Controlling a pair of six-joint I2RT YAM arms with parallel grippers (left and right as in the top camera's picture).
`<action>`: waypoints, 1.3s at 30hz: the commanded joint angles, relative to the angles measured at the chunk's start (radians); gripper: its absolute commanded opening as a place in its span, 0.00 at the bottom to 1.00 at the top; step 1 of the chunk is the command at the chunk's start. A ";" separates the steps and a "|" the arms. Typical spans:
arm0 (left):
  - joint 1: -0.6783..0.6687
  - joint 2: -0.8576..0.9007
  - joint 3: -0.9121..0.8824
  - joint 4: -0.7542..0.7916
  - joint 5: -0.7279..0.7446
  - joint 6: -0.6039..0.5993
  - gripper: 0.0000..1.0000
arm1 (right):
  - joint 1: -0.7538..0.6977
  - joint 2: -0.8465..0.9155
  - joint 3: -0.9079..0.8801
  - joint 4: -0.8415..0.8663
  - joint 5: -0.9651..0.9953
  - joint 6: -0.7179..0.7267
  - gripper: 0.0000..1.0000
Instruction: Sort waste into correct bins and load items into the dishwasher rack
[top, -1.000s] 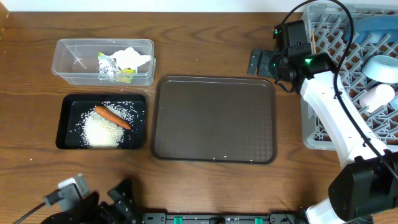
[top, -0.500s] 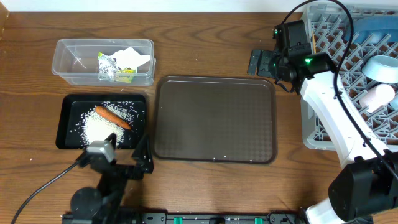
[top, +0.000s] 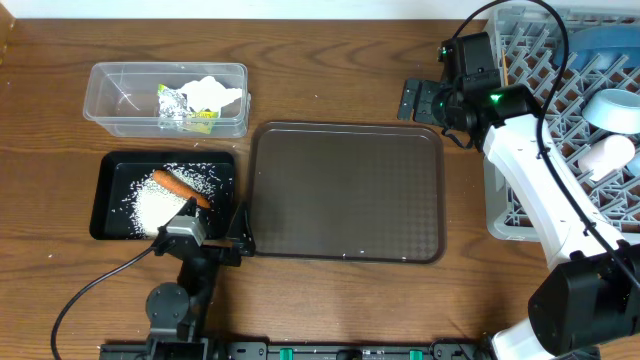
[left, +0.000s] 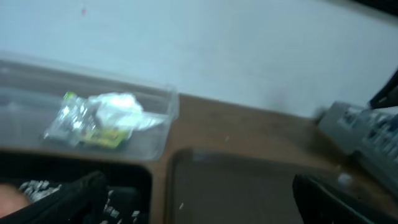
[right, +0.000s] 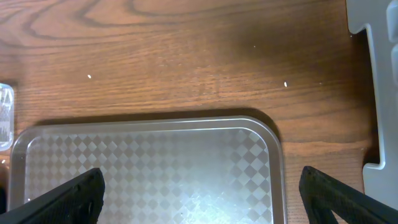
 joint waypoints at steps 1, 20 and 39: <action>0.012 -0.009 -0.003 -0.035 -0.030 0.018 0.98 | 0.014 -0.021 0.004 0.002 0.011 0.011 0.99; 0.012 -0.007 -0.003 -0.115 -0.030 0.017 0.98 | 0.014 -0.021 0.004 0.002 0.011 0.011 0.99; 0.013 -0.006 -0.003 -0.115 -0.030 0.017 0.98 | 0.014 -0.021 0.004 0.002 0.011 0.011 0.99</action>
